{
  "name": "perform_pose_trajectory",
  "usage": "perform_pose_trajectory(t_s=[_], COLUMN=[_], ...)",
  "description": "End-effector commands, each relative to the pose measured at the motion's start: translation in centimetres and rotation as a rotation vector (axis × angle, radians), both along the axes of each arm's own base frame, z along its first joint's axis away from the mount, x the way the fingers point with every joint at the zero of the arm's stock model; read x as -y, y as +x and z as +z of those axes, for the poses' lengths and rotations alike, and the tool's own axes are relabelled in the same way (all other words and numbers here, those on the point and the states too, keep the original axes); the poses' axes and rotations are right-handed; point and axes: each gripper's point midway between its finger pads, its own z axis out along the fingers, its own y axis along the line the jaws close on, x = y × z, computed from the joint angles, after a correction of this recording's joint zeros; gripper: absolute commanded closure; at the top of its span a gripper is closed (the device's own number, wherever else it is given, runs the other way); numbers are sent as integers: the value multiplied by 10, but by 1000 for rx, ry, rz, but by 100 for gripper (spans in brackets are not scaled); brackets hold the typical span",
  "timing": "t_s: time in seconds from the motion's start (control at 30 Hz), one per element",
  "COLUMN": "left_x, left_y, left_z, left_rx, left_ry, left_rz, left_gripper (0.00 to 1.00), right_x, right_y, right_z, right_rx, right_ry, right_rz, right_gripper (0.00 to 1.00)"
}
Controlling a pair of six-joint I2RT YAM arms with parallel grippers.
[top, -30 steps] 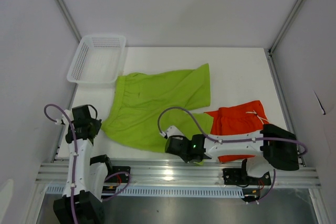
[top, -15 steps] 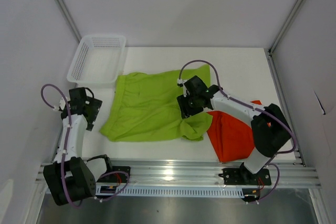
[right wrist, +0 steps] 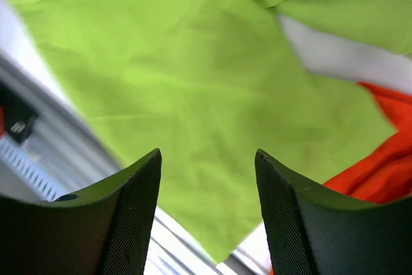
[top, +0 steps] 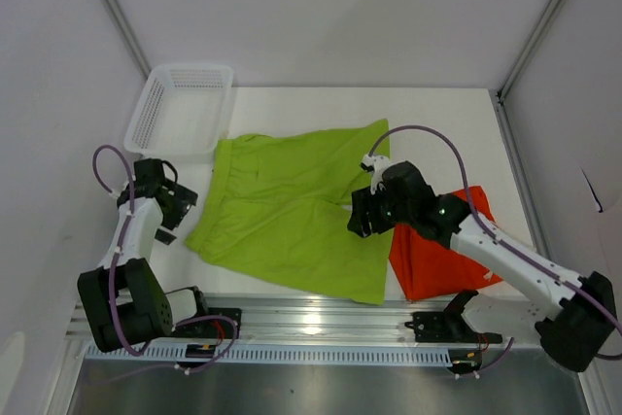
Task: Fold and stack the shorts
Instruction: Flatten the shorts out
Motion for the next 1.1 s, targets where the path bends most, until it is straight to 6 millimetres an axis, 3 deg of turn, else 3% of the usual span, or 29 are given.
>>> perform_pose_trajectory(t_s=[0.0,0.2,0.27,0.3,0.43,0.57,0.77,1.07], left_x=[2,6,7,8,13,19,19,25], left_y=[-9,-18,-19,-21,-22,-25,-25,-26], left_z=[-7,-4,1,1,8,11,18,9], left_rx=[-21,-8,27,34,98,146,188,168], left_ry=[5,8,13,12,5,-7,3,-30], left_rz=[-46,-65,-59,-61,-58,-59,-52,-70], left_gripper=[1,1,1,1,1,1,1,1], right_x=[-6,-13,-9,-8,-3,8,13,7], right_y=[-36,-103,-108,-121,-136,-136,-127,-124], right_z=[8,-24,-36,-42,-65,-96,-112,-133], right_rx=[-1,-115,-110,-111,-88,-76,-13,28], right_ry=[56,3,-52,-89,-219,-405,-561,-696], right_rz=[42,58,6,29,52,27,24,80], right_gripper=[38,35,32,29,32,37,39,49])
